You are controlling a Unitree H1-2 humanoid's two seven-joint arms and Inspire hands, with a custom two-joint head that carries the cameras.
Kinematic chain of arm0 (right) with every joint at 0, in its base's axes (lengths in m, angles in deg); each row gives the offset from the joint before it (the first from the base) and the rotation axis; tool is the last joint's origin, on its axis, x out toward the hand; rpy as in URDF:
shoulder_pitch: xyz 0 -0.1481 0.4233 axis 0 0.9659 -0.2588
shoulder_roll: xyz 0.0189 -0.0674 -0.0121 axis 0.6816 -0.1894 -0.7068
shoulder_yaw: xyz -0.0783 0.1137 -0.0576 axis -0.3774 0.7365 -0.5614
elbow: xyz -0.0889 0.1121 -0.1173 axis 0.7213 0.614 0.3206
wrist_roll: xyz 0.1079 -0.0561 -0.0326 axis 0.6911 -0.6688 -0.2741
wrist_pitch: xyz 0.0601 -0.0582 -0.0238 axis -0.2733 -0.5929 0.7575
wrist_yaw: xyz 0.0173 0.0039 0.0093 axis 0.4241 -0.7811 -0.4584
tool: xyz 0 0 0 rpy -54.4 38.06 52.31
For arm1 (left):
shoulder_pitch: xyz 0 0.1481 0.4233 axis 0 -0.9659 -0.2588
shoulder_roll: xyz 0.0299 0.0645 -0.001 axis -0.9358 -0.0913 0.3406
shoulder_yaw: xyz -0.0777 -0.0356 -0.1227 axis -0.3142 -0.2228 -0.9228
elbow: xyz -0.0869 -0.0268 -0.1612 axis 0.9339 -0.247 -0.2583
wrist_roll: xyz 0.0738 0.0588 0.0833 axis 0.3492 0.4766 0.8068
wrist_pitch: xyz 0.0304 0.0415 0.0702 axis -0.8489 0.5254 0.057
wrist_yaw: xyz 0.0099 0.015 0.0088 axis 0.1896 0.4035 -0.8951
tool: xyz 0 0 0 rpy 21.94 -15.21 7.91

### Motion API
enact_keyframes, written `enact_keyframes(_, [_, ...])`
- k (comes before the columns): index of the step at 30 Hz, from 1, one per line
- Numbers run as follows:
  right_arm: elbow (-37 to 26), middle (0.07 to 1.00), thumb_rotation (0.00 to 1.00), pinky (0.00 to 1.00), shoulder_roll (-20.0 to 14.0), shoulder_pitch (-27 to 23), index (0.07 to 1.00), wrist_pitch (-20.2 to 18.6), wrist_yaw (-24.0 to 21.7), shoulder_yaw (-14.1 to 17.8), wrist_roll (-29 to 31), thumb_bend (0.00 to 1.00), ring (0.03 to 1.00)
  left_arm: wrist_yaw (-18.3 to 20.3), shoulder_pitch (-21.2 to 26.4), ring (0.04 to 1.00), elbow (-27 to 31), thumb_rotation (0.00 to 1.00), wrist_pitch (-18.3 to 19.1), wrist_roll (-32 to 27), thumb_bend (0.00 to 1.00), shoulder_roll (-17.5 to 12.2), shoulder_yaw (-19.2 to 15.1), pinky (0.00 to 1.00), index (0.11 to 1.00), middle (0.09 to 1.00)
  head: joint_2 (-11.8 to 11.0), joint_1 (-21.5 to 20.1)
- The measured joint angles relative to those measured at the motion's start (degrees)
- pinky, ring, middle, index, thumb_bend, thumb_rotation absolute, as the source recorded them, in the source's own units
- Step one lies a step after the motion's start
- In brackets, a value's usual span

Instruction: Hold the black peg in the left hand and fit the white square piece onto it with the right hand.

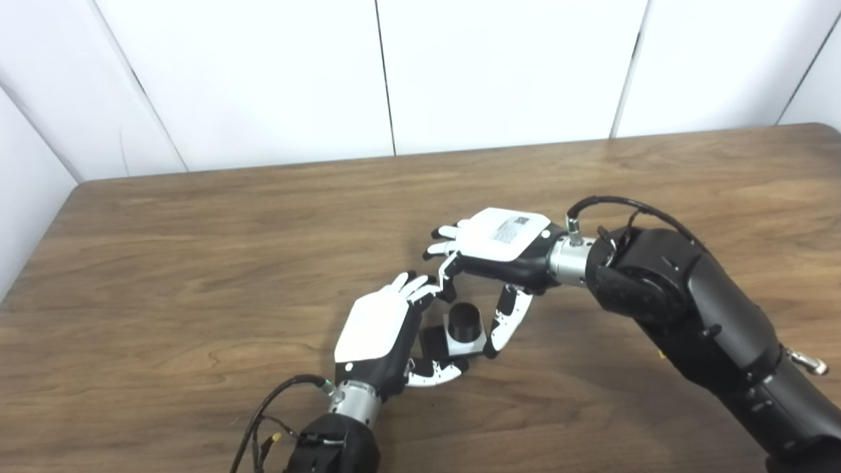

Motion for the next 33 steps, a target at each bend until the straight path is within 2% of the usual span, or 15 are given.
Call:
enact_keyframes(5, [0.0, 0.946, 0.41, 0.98, 0.0, 0.0, 0.664, -0.2, 0.0, 0.8, 0.2, 0.93, 1.000, 0.9, 0.0, 0.969, 0.2, 0.23, 0.3, 0.0, 0.89, 0.1, -0.3, 0.92, 0.826, 0.917, 0.0, 0.0])
enact_keyframes(16, [-0.2, 0.943, 0.39, 0.99, 0.0, 0.0, 0.668, -1.8, -0.1, 3.0, 0.4, 0.94, 1.000, 1.7, -0.1, 0.968, 1.2, 0.22, 1.4, 0.0, 0.91, 0.1, -1.6, 0.93, 0.833, 0.921, 0.0, -0.1])
enact_keyframes(20, [-0.2, 0.935, 0.37, 0.99, -0.1, 0.0, 0.680, -2.0, 0.0, 4.6, 1.5, 0.95, 1.000, 2.1, -0.1, 0.967, 1.7, 0.25, 2.0, 0.0, 0.93, 0.0, -2.2, 0.94, 0.841, 0.923, 0.0, -0.1])
enact_keyframes(22, [-0.2, 0.937, 0.37, 0.98, -0.3, 0.0, 0.723, -2.2, 0.0, 5.8, 2.2, 0.94, 1.000, 2.9, -0.1, 0.965, 2.1, 0.30, 2.3, 0.4, 0.93, -0.1, -2.4, 0.93, 0.852, 0.923, 0.0, -0.1])
enact_keyframes(28, [-0.2, 0.938, 0.40, 0.97, -2.2, 0.0, 0.807, -4.3, 0.0, 8.4, 4.5, 0.95, 1.000, 7.7, 0.0, 0.992, 4.4, 0.39, 3.0, 0.6, 0.96, -1.4, -3.8, 0.96, 0.910, 0.961, -0.3, -0.3])
enact_keyframes(33, [-0.2, 0.948, 0.40, 0.97, -3.4, 0.1, 0.859, -4.9, 0.1, 9.0, 4.5, 0.95, 1.000, 15.0, 0.6, 1.000, 6.3, 0.42, 4.9, -3.0, 1.00, -3.8, -5.5, 0.98, 0.950, 0.988, -0.3, -0.4])
